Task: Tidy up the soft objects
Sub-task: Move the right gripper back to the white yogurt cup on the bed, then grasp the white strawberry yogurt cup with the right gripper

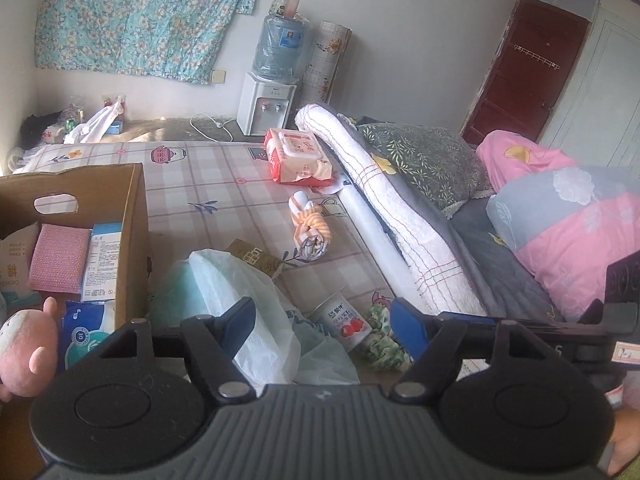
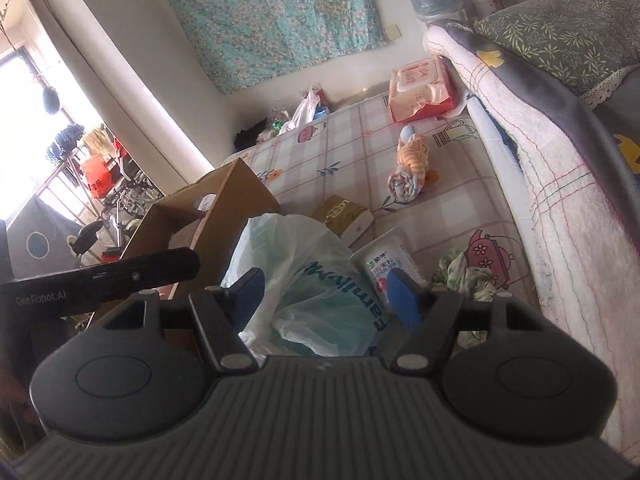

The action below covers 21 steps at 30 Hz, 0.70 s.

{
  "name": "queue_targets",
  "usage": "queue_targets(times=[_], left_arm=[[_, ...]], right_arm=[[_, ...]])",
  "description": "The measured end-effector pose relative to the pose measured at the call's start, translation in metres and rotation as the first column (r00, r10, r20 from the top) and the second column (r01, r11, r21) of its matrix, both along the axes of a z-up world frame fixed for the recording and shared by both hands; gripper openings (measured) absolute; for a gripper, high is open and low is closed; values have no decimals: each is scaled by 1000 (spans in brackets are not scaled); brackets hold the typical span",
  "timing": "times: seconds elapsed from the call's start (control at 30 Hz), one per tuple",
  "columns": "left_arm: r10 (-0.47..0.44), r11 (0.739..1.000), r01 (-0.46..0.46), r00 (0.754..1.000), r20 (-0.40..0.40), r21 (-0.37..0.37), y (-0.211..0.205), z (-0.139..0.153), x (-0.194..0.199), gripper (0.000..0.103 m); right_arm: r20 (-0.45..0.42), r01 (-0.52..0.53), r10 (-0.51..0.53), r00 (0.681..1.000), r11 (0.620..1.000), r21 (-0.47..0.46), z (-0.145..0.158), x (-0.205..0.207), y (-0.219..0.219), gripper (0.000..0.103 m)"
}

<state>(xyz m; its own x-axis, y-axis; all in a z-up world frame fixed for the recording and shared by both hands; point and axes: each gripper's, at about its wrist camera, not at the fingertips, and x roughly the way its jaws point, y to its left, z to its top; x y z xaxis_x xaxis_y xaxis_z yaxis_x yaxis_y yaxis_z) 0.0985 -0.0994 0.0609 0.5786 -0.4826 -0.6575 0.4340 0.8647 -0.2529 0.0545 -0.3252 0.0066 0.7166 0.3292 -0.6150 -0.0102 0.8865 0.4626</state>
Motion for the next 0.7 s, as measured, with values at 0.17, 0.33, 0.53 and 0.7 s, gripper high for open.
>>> queue_targets(times=[0.17, 0.33, 0.53, 0.7], left_arm=[[-44, 998, 45, 998, -40, 40, -18, -26, 8, 55], [-52, 996, 59, 994, -97, 65, -24, -49, 20, 43], [-59, 994, 70, 989, -139, 78, -26, -65, 30, 36], [-70, 994, 81, 986, -152, 70, -27, -69, 34, 36]], right_arm=[[-140, -42, 32, 990, 997, -65, -36, 60, -14, 66], [-259, -134, 90, 962, 979, -156, -69, 110, -5, 66], [-339, -234, 172, 925, 961, -150, -89, 145, 11, 66], [-389, -276, 201, 899, 950, -148, -104, 166, 21, 63]])
